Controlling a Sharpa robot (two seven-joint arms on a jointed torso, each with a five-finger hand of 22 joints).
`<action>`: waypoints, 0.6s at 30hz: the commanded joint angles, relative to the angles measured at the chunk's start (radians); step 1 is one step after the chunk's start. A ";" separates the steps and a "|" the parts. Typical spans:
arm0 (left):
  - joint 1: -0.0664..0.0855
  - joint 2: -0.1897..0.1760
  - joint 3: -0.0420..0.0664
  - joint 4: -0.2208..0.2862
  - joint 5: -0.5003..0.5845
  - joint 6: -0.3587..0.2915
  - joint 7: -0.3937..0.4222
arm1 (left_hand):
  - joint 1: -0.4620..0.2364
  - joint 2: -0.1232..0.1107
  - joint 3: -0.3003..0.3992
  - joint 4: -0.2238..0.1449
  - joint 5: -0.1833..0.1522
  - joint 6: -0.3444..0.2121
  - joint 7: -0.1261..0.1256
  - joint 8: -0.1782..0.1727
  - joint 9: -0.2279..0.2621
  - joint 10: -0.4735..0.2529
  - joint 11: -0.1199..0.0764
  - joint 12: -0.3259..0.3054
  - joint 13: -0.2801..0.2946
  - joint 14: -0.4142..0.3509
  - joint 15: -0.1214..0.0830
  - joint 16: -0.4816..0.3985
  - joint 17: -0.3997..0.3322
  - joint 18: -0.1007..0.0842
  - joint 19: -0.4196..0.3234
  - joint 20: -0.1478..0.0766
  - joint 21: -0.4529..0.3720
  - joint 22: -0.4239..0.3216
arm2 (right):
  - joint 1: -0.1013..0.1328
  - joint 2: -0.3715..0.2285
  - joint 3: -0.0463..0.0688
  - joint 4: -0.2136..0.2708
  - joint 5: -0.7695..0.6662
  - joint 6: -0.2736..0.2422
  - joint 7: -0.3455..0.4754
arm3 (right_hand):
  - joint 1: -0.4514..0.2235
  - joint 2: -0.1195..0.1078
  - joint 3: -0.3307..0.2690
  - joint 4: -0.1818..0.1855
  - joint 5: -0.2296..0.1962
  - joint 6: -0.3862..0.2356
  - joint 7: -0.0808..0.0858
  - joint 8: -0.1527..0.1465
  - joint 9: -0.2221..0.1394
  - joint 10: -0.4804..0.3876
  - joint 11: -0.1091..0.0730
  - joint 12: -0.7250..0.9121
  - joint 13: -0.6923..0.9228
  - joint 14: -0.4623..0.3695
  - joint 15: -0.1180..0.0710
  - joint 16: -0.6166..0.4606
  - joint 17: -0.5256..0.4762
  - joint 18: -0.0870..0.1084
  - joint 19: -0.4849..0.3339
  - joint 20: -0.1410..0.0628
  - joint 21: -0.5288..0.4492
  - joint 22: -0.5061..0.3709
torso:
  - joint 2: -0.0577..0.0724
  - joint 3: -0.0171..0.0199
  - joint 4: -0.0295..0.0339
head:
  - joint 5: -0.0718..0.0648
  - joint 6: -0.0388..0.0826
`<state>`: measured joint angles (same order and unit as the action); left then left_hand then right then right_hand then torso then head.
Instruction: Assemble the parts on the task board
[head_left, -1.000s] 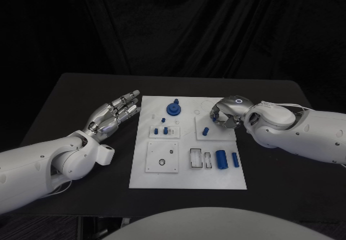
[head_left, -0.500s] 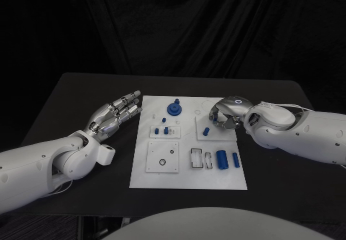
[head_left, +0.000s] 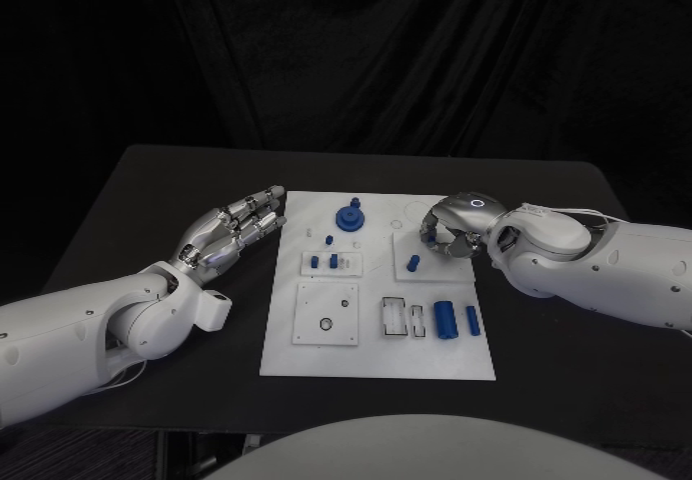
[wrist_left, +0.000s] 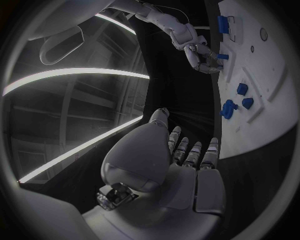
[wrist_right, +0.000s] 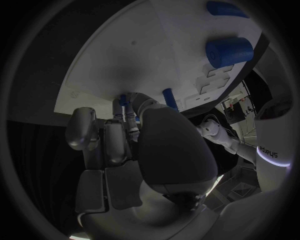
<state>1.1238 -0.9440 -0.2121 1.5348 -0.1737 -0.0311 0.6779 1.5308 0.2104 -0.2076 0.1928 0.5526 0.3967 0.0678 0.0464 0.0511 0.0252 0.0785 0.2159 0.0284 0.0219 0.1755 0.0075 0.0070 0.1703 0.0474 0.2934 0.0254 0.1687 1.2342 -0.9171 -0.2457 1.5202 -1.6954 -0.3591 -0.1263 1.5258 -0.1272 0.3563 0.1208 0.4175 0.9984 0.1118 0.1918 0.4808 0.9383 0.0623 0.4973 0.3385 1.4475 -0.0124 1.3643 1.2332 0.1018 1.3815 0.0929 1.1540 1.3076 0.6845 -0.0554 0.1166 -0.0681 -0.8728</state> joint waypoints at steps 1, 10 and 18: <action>-0.002 0.003 0.001 0.001 0.005 0.016 0.063 | 0.005 0.006 0.000 -0.008 0.006 0.007 0.014 0.007 0.001 0.000 -0.005 0.005 0.002 0.002 0.008 0.005 0.001 0.001 0.006 0.000 0.005 -0.001 | -0.004 -0.004 -0.001 0.001 -0.001 -0.004 -0.003 | 0.017 0.004 0.011 -0.003 -0.006 0.003 0.007 0.002 0.002 0.013 -0.003 0.007 0.004 0.003 -0.002 0.004 0.000 -0.016 0.008 -0.002 0.003 0.151 | -0.001 -0.0009 -0.0011 | 0.002 0.000; -0.004 0.005 0.001 -0.002 0.005 0.021 0.055 | 0.005 0.006 0.001 -0.012 0.007 0.019 0.031 0.011 0.003 0.002 -0.001 0.007 0.002 0.002 0.009 0.005 0.001 0.000 0.008 0.001 0.006 0.001 | -0.004 -0.009 -0.001 0.001 -0.001 -0.012 -0.006 | 0.017 0.002 0.021 -0.008 -0.026 0.007 0.014 0.003 0.003 0.018 0.000 0.011 0.005 0.002 0.000 0.002 -0.004 -0.016 0.007 -0.001 0.003 0.150 | 0.000 -0.0004 -0.0019 | 0.004 0.000; -0.005 0.006 0.001 -0.002 0.005 0.023 0.050 | 0.007 0.007 0.004 -0.016 0.009 0.025 0.038 0.013 0.004 0.003 0.005 0.010 0.002 0.004 0.010 0.006 0.002 -0.001 0.012 0.001 0.008 0.007 | -0.003 -0.022 -0.001 0.018 -0.001 -0.059 0.005 | 0.019 0.005 0.031 -0.013 -0.049 0.015 0.017 0.005 0.006 0.031 0.001 0.018 0.006 0.004 0.001 0.003 -0.003 -0.017 0.009 0.000 0.009 0.151 | -0.001 -0.0002 -0.0018 | 0.007 0.000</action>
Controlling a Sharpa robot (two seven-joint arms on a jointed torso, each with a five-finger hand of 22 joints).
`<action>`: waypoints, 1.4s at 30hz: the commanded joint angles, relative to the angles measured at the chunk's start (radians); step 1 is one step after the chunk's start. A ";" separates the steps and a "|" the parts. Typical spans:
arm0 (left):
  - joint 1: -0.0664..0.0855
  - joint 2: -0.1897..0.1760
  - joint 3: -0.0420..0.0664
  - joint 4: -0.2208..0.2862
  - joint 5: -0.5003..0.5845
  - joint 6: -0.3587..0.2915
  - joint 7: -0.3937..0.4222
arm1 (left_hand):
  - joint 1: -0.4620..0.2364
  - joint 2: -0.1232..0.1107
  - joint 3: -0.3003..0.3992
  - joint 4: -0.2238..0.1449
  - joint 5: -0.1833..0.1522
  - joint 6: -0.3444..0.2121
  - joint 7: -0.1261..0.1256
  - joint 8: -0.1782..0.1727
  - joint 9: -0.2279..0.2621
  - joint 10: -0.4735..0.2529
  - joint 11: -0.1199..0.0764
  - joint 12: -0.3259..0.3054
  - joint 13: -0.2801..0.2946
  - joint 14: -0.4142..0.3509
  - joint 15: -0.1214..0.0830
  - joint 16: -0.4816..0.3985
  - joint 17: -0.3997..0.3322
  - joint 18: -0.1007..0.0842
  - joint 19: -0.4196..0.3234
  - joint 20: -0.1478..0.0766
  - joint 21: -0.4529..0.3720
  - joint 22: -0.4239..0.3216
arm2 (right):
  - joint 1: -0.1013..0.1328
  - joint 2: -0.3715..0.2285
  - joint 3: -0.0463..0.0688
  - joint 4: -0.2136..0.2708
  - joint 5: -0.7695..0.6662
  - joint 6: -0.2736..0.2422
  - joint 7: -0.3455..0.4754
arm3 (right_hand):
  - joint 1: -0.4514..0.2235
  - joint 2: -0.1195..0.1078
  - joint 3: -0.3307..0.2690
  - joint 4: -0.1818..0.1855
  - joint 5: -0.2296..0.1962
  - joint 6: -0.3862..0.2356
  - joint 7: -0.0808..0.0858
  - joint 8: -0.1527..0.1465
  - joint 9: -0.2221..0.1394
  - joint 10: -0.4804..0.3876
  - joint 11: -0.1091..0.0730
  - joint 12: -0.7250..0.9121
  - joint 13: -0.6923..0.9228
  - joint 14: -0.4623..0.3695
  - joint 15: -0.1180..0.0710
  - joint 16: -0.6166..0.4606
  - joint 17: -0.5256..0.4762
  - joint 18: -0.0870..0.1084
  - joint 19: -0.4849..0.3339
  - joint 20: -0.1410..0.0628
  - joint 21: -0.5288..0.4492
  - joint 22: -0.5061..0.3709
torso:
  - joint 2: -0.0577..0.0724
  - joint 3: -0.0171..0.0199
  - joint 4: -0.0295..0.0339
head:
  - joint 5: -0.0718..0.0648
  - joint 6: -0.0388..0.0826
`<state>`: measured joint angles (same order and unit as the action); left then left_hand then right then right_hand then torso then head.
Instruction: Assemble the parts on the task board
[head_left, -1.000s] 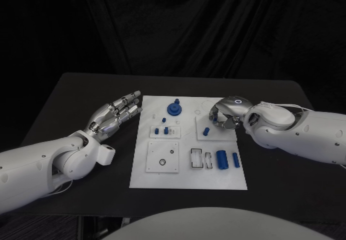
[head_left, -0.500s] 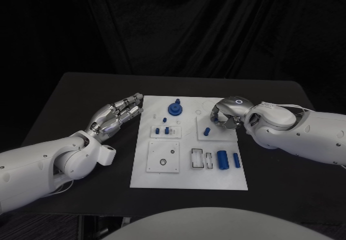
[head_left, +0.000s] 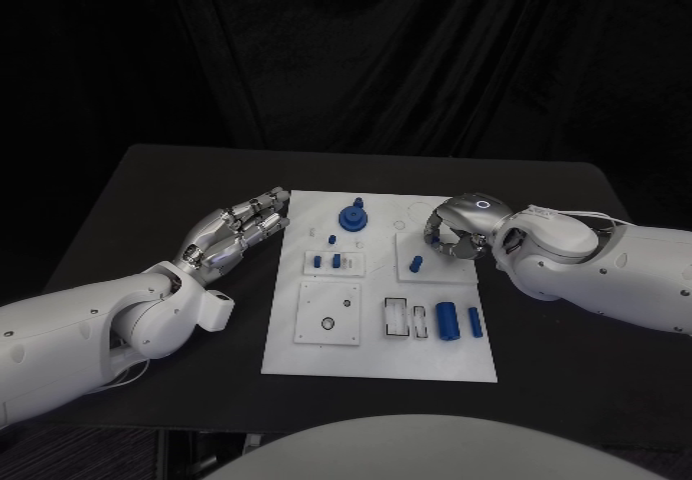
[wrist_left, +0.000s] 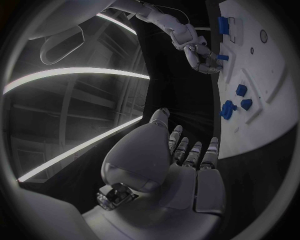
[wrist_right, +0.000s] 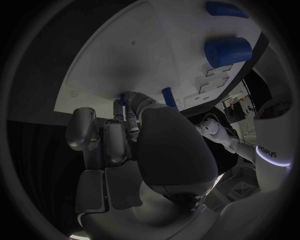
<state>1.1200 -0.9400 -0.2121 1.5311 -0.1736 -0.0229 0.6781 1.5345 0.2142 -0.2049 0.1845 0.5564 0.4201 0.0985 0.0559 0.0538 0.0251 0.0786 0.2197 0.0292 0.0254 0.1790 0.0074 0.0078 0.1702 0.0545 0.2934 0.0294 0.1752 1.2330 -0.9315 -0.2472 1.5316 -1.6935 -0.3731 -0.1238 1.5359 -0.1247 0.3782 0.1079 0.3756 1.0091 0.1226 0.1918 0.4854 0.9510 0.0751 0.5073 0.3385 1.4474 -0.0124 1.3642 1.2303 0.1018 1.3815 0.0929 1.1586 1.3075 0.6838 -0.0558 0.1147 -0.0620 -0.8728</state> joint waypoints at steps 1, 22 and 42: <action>-0.002 0.002 0.001 0.001 0.005 0.015 0.049 | 0.004 0.004 0.002 -0.008 0.005 0.002 0.007 0.004 0.001 0.003 0.006 0.007 0.002 0.000 0.007 0.006 0.001 -0.001 0.006 0.001 0.004 0.002 | -0.002 -0.009 0.000 0.010 -0.003 -0.049 0.003 | 0.008 0.002 0.010 0.000 -0.012 0.007 0.007 0.006 0.002 0.020 -0.011 0.007 0.006 0.004 0.002 0.003 -0.001 -0.017 0.010 0.000 0.005 0.152 | 0.000 0.0002 0.0000 | 0.001 0.000; -0.002 0.007 0.001 0.000 0.005 0.013 0.042 | 0.004 0.004 0.002 -0.009 0.005 0.004 0.010 0.005 0.001 0.004 0.008 0.010 0.002 0.002 0.008 0.006 0.002 -0.001 0.009 0.001 0.005 0.006 | 0.089 -0.065 0.001 0.123 -0.002 -0.072 -0.026 | -0.007 -0.003 0.012 0.012 -0.088 0.028 0.000 0.012 0.010 0.044 -0.017 -0.005 -0.009 0.002 -0.002 -0.007 -0.015 -0.016 0.009 -0.001 0.002 0.150 | 0.000 0.0000 -0.0003 | 0.008 0.000; -0.002 0.011 0.001 0.000 0.005 -0.001 0.044 | 0.007 0.007 0.011 -0.021 0.009 0.003 0.016 0.009 0.001 0.005 0.022 0.012 0.002 -0.012 -0.035 0.000 -0.003 -0.007 -0.003 -0.002 -0.003 -0.025 | 0.040 0.048 0.001 0.330 -0.048 -0.003 -0.005 | -0.012 -0.009 0.009 0.021 -0.133 0.022 -0.005 0.001 0.007 0.061 -0.023 -0.012 -0.016 0.006 -0.008 -0.011 -0.019 -0.016 0.013 -0.005 0.002 0.150 | 0.003 0.0004 0.0008 | 0.060 0.000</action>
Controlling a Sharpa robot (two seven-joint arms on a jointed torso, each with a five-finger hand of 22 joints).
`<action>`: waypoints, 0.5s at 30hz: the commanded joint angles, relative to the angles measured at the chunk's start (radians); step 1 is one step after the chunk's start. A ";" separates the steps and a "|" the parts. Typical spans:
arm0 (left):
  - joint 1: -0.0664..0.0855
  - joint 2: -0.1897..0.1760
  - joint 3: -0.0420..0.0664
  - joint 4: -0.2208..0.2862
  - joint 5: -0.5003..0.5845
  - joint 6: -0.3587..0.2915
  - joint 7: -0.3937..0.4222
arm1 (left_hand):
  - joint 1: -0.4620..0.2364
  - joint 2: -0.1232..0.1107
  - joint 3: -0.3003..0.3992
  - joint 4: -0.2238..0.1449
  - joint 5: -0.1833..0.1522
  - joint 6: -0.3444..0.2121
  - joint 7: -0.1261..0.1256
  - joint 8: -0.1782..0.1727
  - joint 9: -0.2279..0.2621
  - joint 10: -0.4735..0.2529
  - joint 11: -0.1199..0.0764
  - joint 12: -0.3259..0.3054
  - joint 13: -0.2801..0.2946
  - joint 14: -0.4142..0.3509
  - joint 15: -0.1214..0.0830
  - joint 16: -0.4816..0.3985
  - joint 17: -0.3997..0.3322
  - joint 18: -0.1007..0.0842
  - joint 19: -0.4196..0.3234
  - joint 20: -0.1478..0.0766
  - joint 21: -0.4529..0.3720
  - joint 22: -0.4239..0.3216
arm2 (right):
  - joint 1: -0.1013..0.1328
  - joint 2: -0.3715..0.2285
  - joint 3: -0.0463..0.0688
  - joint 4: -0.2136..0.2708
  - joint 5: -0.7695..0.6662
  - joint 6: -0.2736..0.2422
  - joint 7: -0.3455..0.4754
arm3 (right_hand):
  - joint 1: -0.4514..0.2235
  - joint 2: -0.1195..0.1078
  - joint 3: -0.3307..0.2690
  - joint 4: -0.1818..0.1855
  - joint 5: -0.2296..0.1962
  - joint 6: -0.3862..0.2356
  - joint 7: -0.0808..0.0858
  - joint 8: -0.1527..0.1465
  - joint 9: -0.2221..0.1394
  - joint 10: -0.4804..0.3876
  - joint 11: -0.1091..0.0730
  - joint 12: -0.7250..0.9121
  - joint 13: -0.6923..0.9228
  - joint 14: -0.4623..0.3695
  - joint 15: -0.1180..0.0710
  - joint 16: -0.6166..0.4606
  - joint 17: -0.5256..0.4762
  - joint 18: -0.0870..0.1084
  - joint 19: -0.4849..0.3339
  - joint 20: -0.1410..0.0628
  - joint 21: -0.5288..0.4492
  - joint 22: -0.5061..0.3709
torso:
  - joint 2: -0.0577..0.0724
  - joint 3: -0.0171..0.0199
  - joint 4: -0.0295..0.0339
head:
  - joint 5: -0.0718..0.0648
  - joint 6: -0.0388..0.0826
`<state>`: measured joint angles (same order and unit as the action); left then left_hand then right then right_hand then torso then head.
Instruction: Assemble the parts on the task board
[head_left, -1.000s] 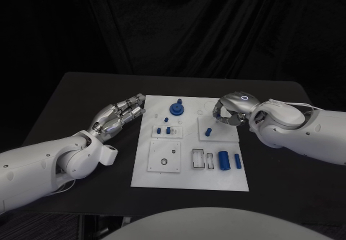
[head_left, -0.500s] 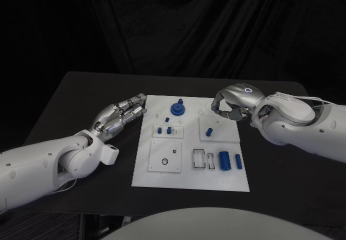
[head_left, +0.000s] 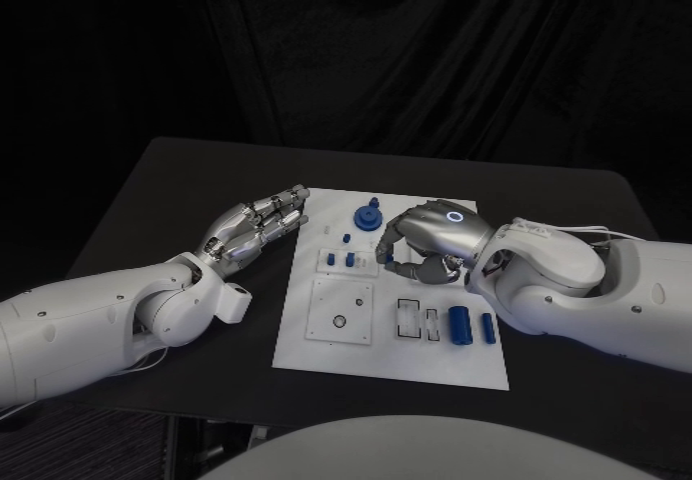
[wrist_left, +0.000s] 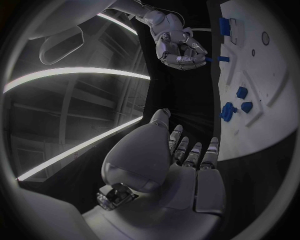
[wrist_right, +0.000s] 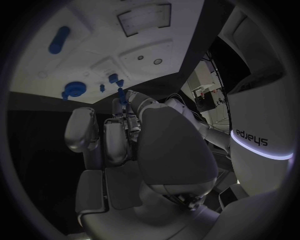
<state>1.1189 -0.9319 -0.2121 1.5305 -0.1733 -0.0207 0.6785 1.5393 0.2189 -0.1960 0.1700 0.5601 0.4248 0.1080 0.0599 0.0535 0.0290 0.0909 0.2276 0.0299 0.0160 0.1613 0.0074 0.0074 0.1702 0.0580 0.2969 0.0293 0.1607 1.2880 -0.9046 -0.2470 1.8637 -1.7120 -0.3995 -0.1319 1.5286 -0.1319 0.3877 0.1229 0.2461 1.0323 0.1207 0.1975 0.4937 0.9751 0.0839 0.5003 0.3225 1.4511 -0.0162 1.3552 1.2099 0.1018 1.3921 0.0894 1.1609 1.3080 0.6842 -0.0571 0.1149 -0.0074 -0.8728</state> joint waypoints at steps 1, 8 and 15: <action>-0.001 0.003 0.001 0.000 0.005 -0.004 0.044 | 0.002 0.002 0.002 -0.007 0.005 -0.002 0.007 0.005 0.001 0.002 0.010 0.004 0.001 -0.004 -0.018 -0.001 -0.002 -0.007 -0.007 -0.006 -0.003 -0.012 | -0.020 0.030 0.000 -0.005 -0.032 0.024 0.005 | -0.005 -0.001 -0.001 0.006 -0.003 -0.001 -0.003 -0.005 -0.001 0.037 -0.032 -0.005 0.000 0.002 -0.004 -0.002 0.002 -0.016 0.003 -0.002 0.000 0.149 | 0.003 0.0017 0.0005 | 0.007 0.000; -0.002 0.008 0.001 -0.002 0.005 -0.003 0.045 | 0.000 0.002 0.003 -0.008 0.006 -0.007 0.005 0.004 0.000 0.001 0.010 0.004 0.001 -0.006 -0.026 -0.002 -0.003 -0.008 -0.012 -0.007 -0.006 -0.023 | -0.062 0.099 0.000 -0.060 -0.067 0.038 0.016 | -0.003 -0.001 0.000 0.006 -0.004 -0.002 -0.003 -0.006 -0.002 0.038 -0.033 -0.006 -0.001 0.004 -0.004 -0.001 0.003 -0.017 0.004 -0.002 0.002 0.150 | 0.000 0.0001 0.0013 | 0.011 0.000; -0.006 0.014 0.001 -0.007 0.005 0.003 0.045 | 0.000 0.003 0.004 -0.008 0.005 -0.009 0.003 0.004 0.000 0.000 0.010 0.003 0.001 -0.005 -0.022 -0.001 -0.003 -0.008 -0.012 -0.007 -0.006 -0.022 | -0.088 0.130 0.000 -0.095 -0.075 0.048 0.015 | -0.003 -0.002 0.000 0.006 -0.006 -0.003 -0.003 -0.008 -0.003 0.037 -0.032 -0.007 -0.002 0.004 -0.004 -0.002 0.002 -0.017 0.004 -0.002 0.001 0.149 | 0.002 0.0006 0.0029 | 0.006 0.000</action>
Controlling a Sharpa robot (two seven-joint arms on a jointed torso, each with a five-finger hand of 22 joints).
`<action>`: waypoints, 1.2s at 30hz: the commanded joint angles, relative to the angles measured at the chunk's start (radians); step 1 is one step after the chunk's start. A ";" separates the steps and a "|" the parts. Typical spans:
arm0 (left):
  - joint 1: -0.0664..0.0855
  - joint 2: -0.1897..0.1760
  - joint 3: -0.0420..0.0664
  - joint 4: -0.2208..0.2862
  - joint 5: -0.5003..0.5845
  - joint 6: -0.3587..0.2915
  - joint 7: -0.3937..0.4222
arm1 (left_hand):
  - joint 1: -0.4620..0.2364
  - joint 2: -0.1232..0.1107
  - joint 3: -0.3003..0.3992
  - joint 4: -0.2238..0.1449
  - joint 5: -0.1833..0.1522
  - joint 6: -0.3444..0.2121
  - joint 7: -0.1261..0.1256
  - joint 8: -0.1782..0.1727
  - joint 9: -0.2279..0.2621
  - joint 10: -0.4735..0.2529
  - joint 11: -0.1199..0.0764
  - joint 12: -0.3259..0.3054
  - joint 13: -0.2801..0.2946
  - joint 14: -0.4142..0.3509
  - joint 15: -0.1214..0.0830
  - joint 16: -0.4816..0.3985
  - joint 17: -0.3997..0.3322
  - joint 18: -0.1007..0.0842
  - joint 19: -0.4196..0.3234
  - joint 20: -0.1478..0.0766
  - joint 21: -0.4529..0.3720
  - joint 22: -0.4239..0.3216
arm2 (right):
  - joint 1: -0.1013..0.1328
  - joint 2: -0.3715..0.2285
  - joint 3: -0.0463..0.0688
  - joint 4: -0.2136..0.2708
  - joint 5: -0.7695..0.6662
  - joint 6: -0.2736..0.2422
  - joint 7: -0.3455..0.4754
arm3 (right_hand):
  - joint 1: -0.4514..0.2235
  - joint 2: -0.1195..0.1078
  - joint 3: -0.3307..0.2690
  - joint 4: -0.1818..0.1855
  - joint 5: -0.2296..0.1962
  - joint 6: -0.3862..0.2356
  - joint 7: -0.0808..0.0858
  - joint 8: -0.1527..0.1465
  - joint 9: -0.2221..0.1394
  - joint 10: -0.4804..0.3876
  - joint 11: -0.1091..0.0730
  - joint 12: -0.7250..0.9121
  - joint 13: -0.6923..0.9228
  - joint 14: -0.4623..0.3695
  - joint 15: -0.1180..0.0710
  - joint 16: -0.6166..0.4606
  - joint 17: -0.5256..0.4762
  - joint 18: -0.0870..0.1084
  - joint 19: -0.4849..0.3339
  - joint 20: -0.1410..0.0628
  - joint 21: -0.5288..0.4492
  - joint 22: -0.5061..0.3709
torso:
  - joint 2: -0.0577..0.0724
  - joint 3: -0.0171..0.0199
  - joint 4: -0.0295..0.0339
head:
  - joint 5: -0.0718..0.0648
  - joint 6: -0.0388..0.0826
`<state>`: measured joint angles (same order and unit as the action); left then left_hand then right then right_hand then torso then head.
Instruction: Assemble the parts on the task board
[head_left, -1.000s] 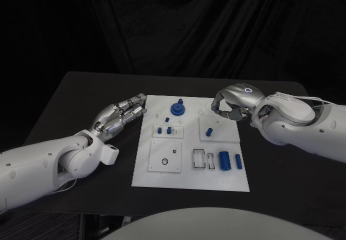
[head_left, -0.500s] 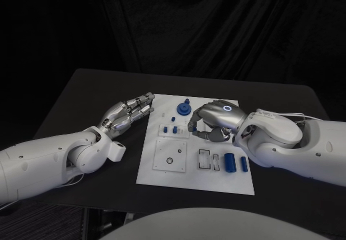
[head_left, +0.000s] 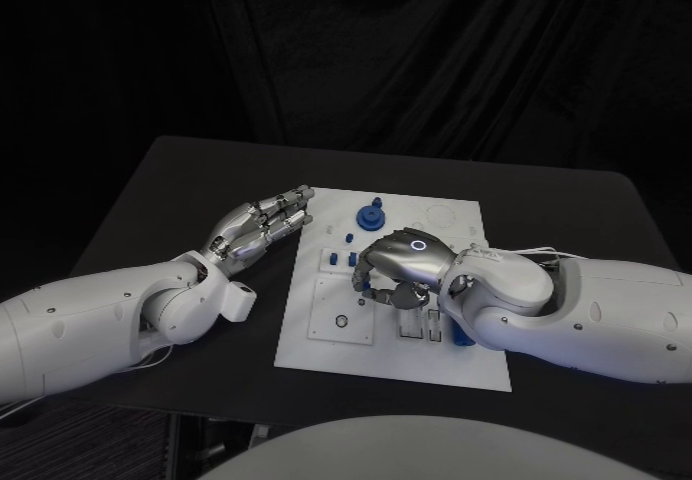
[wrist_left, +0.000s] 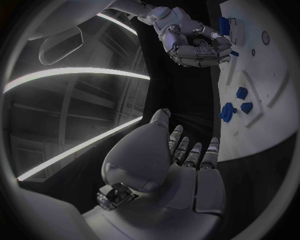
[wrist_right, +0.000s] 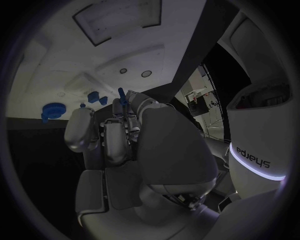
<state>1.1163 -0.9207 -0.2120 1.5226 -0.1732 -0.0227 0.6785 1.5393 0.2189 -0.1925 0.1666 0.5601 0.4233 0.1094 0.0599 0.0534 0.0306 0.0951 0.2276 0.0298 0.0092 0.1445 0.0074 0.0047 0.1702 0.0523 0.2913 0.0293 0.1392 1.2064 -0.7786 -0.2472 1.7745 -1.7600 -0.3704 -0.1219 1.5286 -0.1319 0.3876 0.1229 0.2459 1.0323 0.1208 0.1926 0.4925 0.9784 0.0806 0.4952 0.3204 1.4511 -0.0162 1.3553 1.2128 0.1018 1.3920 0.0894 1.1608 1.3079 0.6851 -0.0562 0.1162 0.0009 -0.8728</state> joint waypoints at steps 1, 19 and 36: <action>-0.006 0.003 0.001 0.000 0.005 0.005 0.045 | 0.000 0.003 0.001 -0.004 0.005 -0.007 0.002 0.004 0.000 -0.001 0.006 0.003 0.001 0.001 -0.005 -0.001 0.000 -0.008 -0.006 -0.001 -0.006 0.000 | -0.009 0.006 0.001 -0.008 -0.028 0.020 0.005 | -0.003 -0.002 0.000 0.006 -0.005 -0.003 -0.003 -0.003 -0.002 0.034 -0.029 -0.002 0.000 0.004 -0.004 -0.002 0.000 -0.017 0.004 -0.002 0.001 0.149 | 0.001 -0.0003 0.0011 | -0.001 0.000; -0.022 0.006 0.001 -0.005 0.005 0.015 0.042 | -0.001 0.007 0.004 -0.006 0.004 -0.012 -0.002 0.004 -0.001 -0.003 0.002 0.002 0.001 0.006 0.016 0.001 0.002 -0.005 -0.004 0.000 -0.004 0.006 | -0.027 0.013 0.001 -0.017 -0.029 0.017 -0.002 | -0.010 -0.007 -0.004 0.011 -0.015 -0.002 -0.003 -0.007 -0.004 0.038 -0.028 -0.006 -0.003 0.006 -0.004 -0.002 0.000 -0.018 0.008 -0.003 0.005 0.150 | 0.000 0.0001 -0.0030 | 0.006 0.000; -0.025 0.008 0.001 -0.008 0.005 0.018 0.040 | -0.001 0.007 0.006 -0.007 0.004 -0.011 -0.003 0.005 -0.001 -0.003 0.001 0.002 0.001 0.010 0.023 0.004 0.003 -0.004 -0.002 0.001 -0.003 0.008 | -0.039 0.028 0.001 -0.036 -0.030 0.022 -0.002 | -0.011 -0.006 -0.004 0.012 -0.019 0.000 -0.004 -0.008 -0.004 0.041 -0.029 -0.007 -0.004 0.008 -0.005 -0.001 0.001 -0.018 0.009 -0.003 0.006 0.151 | -0.001 -0.0005 -0.0022 | 0.007 0.000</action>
<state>1.0929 -0.9145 -0.2120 1.5130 -0.1731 -0.0169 0.6786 1.5393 0.2189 -0.1898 0.1639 0.5601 0.4197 0.1056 0.0598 0.0533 0.0305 0.0949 0.2275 0.0297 0.0201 0.1628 0.0074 0.0069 0.1702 0.0524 0.2914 0.0293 0.1455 1.1701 -0.7522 -0.2470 1.7380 -1.7804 -0.3557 -0.1215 1.5234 -0.1371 0.3848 0.1312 0.2305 1.0323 0.1208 0.1889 0.4899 0.9994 0.0654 0.4816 0.3158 1.4546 -0.0197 1.3555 1.2137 0.1018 1.3956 0.0858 1.1607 1.3076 0.6841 -0.0565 0.1143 0.0072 -0.8728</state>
